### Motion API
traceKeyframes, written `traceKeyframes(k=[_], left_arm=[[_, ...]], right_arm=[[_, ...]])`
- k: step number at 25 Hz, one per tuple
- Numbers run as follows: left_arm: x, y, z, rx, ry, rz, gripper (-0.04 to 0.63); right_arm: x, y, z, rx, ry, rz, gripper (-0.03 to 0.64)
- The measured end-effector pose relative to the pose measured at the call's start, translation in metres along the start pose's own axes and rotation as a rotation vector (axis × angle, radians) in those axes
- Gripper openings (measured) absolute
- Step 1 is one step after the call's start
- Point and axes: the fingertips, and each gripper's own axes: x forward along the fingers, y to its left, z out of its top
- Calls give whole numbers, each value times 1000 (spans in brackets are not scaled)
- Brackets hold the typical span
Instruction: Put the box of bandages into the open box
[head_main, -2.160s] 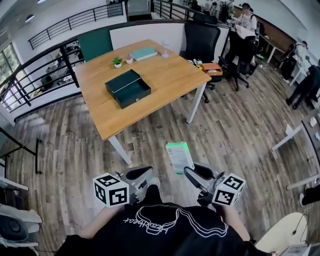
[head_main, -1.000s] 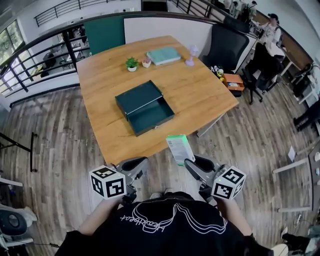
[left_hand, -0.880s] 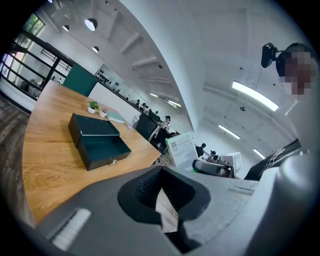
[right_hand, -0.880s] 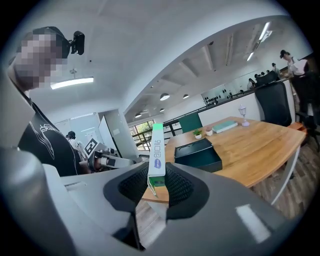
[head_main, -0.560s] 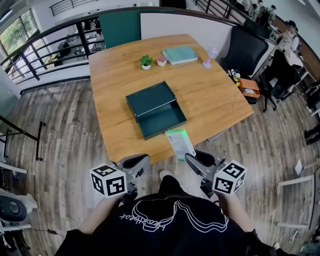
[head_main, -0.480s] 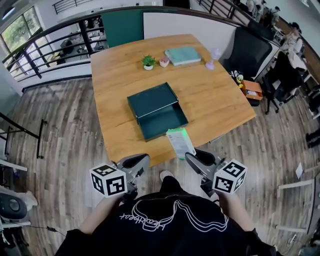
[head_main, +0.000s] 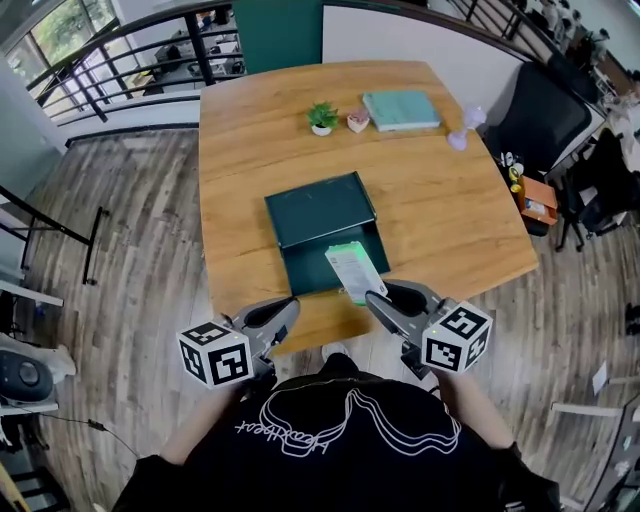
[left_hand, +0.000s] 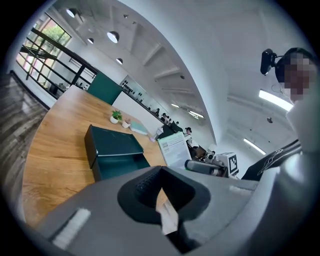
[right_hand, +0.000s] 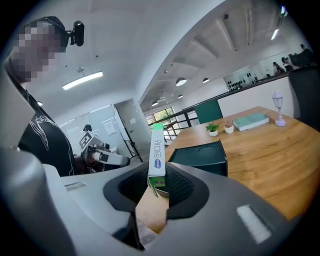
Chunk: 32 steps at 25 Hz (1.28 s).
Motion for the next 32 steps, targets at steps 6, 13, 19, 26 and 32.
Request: traceKeyframes(k=[6,13,19,26,32], left_arm=[[9,12,18,-20,-52,68,0],[15,27,20,-54,-105,132,0],[14,37,21,-73,-146,165,0],[16,47,13,-100,-161,193,0],[17,56,4,-128,-169,209,0]], right_arm=[[28,-24,8,-77,91,74,123],[50,-50,3,-172,203,135,123],[66,-66,-12,-267,300,150,123],[84,-82,-39,-346,413,170,123],[100,-93,-58,-401,503,176,123]])
